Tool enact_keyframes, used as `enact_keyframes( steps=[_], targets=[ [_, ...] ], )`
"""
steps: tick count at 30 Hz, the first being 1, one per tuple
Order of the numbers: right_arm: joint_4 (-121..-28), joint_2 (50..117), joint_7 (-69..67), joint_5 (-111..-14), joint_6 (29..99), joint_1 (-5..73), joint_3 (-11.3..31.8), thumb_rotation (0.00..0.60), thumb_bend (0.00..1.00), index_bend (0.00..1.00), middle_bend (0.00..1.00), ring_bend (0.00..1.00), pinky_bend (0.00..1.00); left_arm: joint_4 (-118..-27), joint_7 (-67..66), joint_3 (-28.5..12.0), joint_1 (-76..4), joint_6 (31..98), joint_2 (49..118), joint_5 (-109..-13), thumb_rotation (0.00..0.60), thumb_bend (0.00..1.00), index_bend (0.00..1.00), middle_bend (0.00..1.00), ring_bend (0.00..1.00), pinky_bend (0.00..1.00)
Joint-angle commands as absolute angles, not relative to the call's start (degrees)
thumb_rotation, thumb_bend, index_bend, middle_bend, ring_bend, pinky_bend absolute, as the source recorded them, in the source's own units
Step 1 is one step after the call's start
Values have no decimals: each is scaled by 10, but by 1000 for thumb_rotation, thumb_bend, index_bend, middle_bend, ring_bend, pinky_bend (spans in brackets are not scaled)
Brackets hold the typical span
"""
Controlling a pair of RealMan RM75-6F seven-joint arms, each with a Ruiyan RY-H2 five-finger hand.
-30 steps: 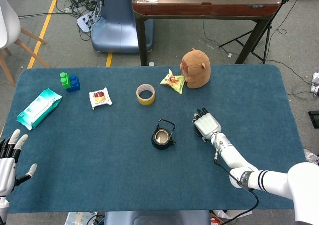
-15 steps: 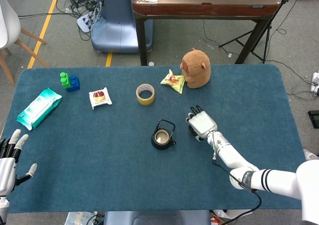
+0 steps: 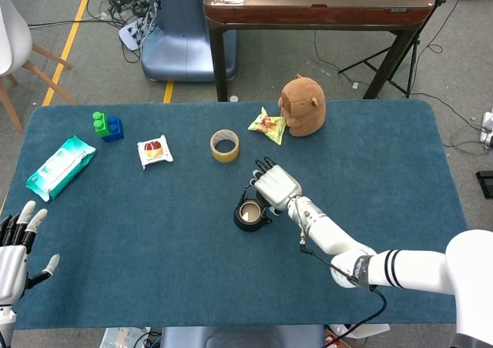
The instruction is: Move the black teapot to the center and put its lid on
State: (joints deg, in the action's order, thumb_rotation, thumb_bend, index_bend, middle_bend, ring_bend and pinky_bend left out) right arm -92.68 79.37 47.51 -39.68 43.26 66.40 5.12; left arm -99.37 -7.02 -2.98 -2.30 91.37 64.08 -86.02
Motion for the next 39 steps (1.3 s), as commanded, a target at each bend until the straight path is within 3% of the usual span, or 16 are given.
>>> enact_keyframes(
  steps=[1,10,26,39],
  targets=[
    [-927,809,494,-373,436,689,49,600,263,415,210,0,45,-994,-71,-29,-22,915,640,-862,600,266,105,0,0,0],
    [-921,839,533,-343,456,733,27,600,263,415,210,0,45,-993,-68,-27,-18,917,638,-866,600,266,105,0,0,0],
    [-915,858,533,-363,477,743,-3,600,263,414,190,0,45,-990,-58,-25,-12,918,637,-872,600,266,105,0,0,0],
    [-920,859,541,-375,483,750,-16,600,267,297,163,0,17,-985,-53,-25,-9,921,638,-874,600,266,105,0,0,0]
  ],
)
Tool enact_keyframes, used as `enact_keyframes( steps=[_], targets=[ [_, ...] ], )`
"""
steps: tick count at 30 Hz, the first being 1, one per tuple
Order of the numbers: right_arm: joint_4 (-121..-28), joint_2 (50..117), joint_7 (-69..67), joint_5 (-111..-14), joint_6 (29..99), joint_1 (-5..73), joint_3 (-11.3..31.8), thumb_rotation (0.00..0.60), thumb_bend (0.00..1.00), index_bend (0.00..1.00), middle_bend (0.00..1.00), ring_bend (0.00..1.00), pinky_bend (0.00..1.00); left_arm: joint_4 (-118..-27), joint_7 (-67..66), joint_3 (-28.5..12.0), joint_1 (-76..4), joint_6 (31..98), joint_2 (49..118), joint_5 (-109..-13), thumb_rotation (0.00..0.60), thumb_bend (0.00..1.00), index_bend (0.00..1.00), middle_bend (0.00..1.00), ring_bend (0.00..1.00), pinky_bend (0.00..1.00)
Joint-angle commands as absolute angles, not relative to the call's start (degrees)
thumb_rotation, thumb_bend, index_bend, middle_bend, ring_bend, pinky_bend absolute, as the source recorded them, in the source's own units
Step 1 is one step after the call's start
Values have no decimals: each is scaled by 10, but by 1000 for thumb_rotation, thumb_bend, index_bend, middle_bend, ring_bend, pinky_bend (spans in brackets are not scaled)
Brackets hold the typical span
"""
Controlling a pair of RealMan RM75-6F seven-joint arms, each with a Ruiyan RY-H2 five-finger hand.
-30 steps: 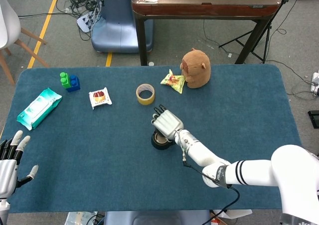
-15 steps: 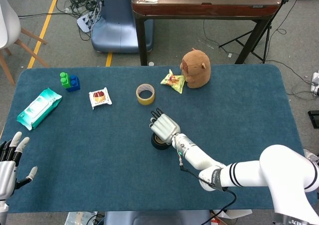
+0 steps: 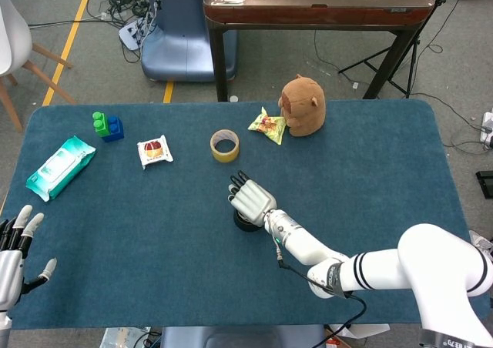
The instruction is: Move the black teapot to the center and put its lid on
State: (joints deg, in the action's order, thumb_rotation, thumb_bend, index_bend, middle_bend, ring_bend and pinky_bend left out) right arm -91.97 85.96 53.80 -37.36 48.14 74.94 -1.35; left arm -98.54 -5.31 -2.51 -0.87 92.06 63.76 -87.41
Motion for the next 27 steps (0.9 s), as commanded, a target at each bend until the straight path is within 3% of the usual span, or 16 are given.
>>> enact_keyframes(
  steps=[1,18,27],
  targets=[
    [-920,859,542,-375,484,751,-17,600,266,292,162,0,14,-985,-52,-25,-8,921,638,-875,600,266,105,0,0,0],
    [-958,828,533,-374,490,757,-18,600,285,240,137,0,0,-981,-50,-26,-6,922,639,-878,600,266,105,0,0,0],
    [-998,801,528,-411,491,745,-43,600,287,240,137,0,0,-982,-51,-26,-6,922,639,-880,600,266,105,0,0,0]
  ],
)
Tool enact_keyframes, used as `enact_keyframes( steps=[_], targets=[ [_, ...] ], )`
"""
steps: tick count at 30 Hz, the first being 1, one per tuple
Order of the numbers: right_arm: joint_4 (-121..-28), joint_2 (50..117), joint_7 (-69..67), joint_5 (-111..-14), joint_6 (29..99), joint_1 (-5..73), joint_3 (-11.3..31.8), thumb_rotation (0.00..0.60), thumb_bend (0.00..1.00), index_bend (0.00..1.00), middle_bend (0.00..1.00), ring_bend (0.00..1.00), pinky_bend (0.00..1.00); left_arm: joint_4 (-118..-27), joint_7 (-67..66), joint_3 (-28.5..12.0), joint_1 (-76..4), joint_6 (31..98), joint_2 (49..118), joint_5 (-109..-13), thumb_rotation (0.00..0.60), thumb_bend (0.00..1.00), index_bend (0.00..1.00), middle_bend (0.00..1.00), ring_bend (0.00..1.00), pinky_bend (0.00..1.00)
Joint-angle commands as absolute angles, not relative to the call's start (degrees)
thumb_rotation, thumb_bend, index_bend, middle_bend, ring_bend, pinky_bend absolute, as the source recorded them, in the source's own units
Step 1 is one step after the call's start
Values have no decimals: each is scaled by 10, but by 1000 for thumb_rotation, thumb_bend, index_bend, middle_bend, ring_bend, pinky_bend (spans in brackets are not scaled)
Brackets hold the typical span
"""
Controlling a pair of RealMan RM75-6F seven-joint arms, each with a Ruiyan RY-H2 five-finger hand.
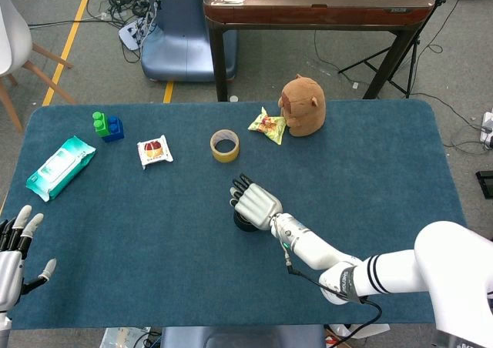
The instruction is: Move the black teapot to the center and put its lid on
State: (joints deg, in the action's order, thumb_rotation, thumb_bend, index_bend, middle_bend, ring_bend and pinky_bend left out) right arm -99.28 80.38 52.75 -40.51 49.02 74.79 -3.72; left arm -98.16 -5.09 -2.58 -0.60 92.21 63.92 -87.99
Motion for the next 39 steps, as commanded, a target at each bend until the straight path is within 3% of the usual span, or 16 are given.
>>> enact_keyframes(
  steps=[1,23,39],
  targets=[
    [-1000,800,529,-414,491,743,-47,600,288,240,137,0,0,-982,-52,-25,-6,921,639,-881,600,266,105,0,0,0],
    [-1001,809,544,-432,489,737,-68,600,287,240,137,0,0,-988,-53,-24,-4,924,636,-885,600,266,105,0,0,0],
    [-1066,702,482,-470,571,670,-60,600,287,240,137,0,0,-984,-48,-30,-10,913,632,-877,600,265,105,0,0,0]
  ],
)
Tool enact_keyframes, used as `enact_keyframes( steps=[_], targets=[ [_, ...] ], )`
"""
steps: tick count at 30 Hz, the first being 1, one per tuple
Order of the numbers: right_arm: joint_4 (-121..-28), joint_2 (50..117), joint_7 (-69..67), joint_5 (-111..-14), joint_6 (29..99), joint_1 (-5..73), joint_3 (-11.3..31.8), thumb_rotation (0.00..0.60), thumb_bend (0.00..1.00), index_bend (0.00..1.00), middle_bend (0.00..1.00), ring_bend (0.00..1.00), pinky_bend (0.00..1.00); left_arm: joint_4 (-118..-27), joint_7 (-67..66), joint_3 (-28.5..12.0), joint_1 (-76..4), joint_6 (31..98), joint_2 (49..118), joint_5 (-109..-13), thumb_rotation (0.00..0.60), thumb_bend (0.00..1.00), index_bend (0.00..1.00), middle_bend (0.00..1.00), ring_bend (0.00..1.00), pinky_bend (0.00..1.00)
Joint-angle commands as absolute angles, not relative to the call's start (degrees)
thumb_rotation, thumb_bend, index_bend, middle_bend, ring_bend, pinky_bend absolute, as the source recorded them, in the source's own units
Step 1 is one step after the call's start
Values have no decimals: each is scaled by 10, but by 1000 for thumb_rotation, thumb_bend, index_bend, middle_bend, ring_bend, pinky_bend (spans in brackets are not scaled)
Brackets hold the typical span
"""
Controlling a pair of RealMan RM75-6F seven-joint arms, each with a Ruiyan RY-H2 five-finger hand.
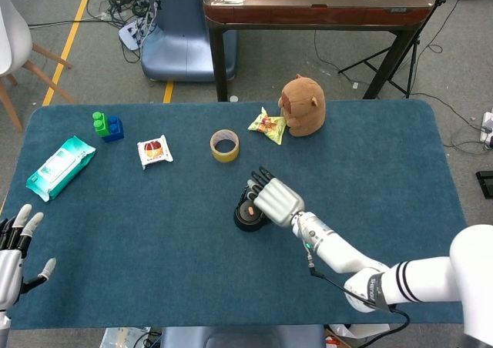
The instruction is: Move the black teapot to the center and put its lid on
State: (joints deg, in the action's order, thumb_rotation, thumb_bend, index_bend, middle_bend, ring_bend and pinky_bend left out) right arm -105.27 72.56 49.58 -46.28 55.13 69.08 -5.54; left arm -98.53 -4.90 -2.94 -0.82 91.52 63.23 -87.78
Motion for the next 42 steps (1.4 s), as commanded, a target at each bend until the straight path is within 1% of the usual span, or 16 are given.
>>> enact_keyframes(
  steps=[1,7,12,15,20,26,32,37,42],
  targets=[
    [-1068,694,478,-472,575,664,-62,600,287,240,137,0,0,-984,-48,-31,-11,911,632,-876,600,266,105,0,0,0],
    [-1078,647,463,-482,598,622,-80,600,287,240,137,0,0,-982,-45,-35,-17,905,632,-872,600,265,105,0,0,0],
    [-1084,617,425,-504,624,578,-83,600,287,240,137,0,0,-980,-43,-41,-24,897,631,-866,600,266,105,0,0,0],
    [-1077,607,404,-535,629,555,-85,600,287,240,137,0,0,-979,-43,-43,-28,891,632,-861,600,266,105,0,0,0],
    [-1081,609,407,-571,619,541,-83,600,287,240,137,0,0,-980,-46,-45,-32,887,633,-860,600,266,105,0,0,0],
    [-1080,636,425,-594,591,543,-71,600,287,240,137,0,0,-983,-48,-42,-31,888,633,-860,600,266,105,0,0,0],
    [-1064,688,457,-590,556,561,-50,600,287,240,137,0,0,-984,-50,-39,-27,893,632,-861,600,266,105,0,0,0],
    [-1034,742,496,-560,531,586,-30,600,287,240,137,0,0,-987,-51,-37,-25,898,631,-865,600,266,105,0,0,0],
    [-1010,787,542,-517,522,611,-17,600,287,240,119,0,0,-988,-49,-35,-21,903,631,-867,600,266,105,0,0,0]
  ],
)
